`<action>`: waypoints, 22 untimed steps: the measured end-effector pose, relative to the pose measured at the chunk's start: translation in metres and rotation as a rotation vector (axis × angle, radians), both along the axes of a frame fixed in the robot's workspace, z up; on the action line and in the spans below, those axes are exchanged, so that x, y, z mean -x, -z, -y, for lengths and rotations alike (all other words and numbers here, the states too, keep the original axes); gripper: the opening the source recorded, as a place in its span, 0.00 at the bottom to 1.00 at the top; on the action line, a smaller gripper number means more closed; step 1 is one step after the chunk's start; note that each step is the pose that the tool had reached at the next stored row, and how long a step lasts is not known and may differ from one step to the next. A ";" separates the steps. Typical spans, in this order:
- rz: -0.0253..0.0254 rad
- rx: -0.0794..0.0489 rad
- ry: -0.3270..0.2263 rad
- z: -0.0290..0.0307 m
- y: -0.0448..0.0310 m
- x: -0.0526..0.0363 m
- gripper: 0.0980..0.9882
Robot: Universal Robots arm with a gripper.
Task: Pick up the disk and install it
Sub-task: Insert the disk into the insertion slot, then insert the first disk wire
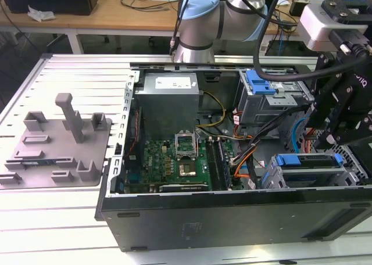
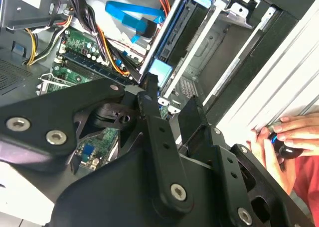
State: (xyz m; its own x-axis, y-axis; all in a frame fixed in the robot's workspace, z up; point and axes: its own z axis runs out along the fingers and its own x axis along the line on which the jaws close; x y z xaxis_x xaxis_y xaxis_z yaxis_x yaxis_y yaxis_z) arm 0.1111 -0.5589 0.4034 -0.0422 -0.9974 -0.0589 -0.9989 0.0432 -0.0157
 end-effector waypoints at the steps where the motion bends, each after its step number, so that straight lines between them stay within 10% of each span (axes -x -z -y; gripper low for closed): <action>1: 0.0000 0.000 0.000 0.0000 -0.0001 0.0000 0.39; 16: 0.0000 0.000 0.000 -0.0002 -0.0004 0.0000 0.39; 19: -0.0001 0.042 0.000 -0.0076 -0.0005 0.0000 0.39; 22: -0.0001 0.113 0.000 -0.0266 -0.0004 0.0000 0.39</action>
